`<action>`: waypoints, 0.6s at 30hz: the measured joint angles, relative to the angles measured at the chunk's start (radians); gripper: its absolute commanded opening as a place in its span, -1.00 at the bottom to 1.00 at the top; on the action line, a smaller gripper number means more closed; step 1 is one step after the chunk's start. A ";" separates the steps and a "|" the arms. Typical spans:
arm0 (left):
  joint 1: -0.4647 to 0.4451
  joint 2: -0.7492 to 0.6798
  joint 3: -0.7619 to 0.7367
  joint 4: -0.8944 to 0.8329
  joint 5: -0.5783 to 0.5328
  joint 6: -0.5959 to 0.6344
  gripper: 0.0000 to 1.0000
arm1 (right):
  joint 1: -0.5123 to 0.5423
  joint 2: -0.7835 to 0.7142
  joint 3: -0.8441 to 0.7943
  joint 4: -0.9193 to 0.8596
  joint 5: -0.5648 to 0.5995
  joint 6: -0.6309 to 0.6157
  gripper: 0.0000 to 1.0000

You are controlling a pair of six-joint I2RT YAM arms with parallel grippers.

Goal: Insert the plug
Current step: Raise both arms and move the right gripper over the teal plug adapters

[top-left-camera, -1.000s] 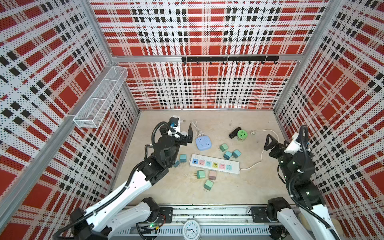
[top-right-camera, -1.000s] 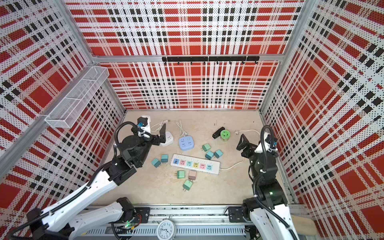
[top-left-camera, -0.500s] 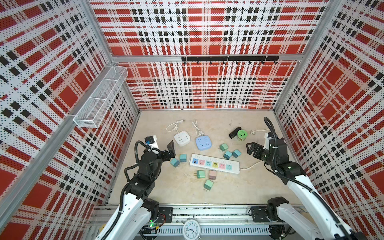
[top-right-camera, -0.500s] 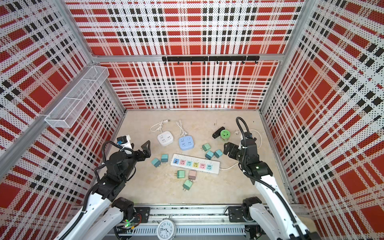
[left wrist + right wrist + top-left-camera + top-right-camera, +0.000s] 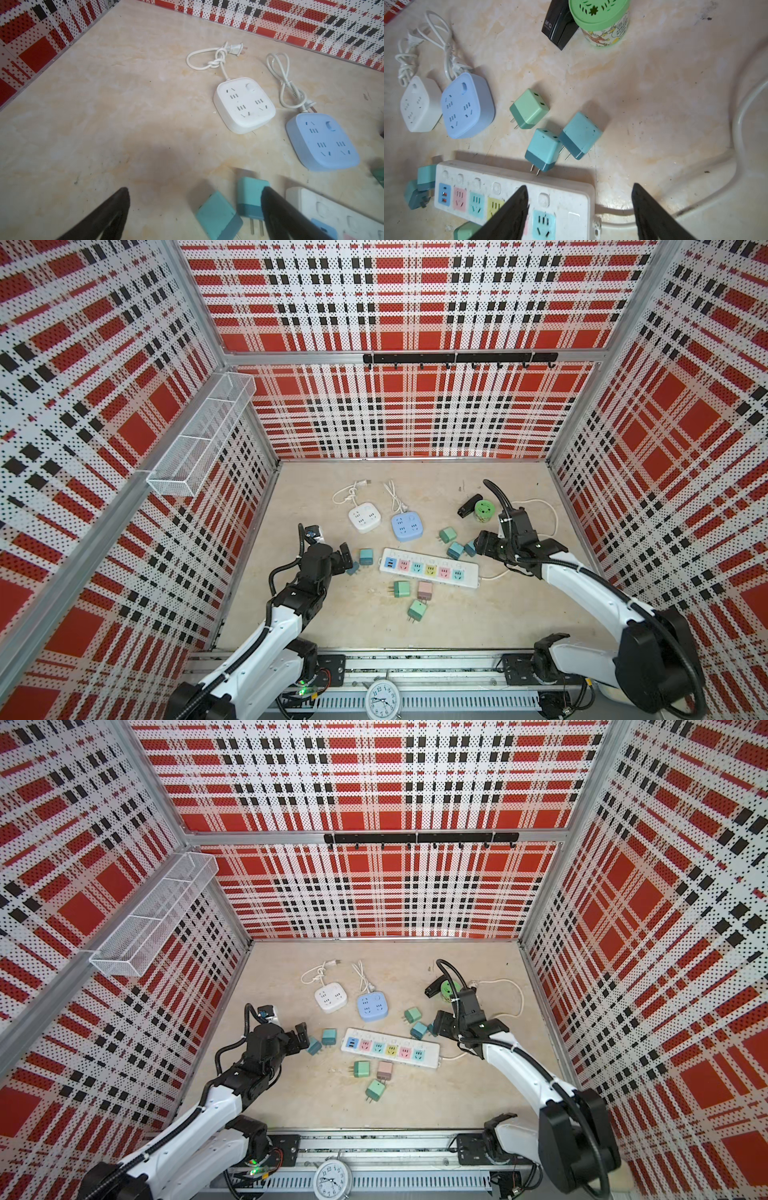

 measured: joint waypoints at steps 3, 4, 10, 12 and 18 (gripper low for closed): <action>-0.002 -0.012 -0.004 0.025 -0.009 -0.001 0.99 | 0.001 0.074 0.040 0.009 0.016 0.002 0.56; -0.006 -0.020 -0.008 0.033 -0.013 -0.001 0.99 | 0.001 0.098 0.052 0.013 0.024 0.003 0.55; -0.063 -0.079 -0.039 0.056 -0.065 0.001 0.99 | 0.001 0.260 0.144 0.020 0.061 0.001 0.50; -0.082 -0.080 -0.039 0.057 -0.082 0.003 0.99 | 0.001 0.312 0.175 0.022 0.070 0.001 0.51; -0.115 -0.056 -0.039 0.064 -0.125 0.010 0.99 | 0.002 0.425 0.232 0.024 0.095 -0.010 0.56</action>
